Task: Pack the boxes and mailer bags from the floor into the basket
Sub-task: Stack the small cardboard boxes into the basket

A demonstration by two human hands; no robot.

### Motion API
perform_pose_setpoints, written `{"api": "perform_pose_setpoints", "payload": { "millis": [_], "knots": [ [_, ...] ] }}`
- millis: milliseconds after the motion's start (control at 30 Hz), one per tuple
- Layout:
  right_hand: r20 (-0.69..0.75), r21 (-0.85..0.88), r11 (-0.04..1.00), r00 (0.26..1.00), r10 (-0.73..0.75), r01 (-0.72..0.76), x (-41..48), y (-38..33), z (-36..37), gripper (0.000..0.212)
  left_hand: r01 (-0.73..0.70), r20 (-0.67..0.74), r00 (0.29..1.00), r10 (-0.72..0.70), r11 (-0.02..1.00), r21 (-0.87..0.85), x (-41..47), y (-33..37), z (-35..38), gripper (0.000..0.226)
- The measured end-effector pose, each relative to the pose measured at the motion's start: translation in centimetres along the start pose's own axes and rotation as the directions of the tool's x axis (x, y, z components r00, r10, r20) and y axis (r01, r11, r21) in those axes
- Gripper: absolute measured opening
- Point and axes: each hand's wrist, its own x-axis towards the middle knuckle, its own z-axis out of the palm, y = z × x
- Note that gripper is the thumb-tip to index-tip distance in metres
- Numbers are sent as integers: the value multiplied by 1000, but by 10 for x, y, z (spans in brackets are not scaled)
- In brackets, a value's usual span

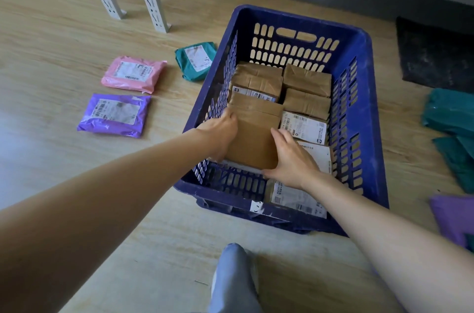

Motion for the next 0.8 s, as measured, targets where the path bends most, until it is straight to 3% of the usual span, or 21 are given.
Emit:
{"api": "perform_pose_setpoints", "payload": {
  "millis": [300,467,800],
  "knots": [
    [-19,-136,991,1000,-14,11,37,9,15,102,118,35,992,-123,986,116,42,4,23,71],
    [-4,-125,992,1000,-5,4,51,16,22,104,126,41,991,-129,989,72,60,2,29,67],
    [-24,-38,999,1000,13,-14,57,22,30,101,186,-57,982,-179,965,186,75,9,39,65]
  ]
}}
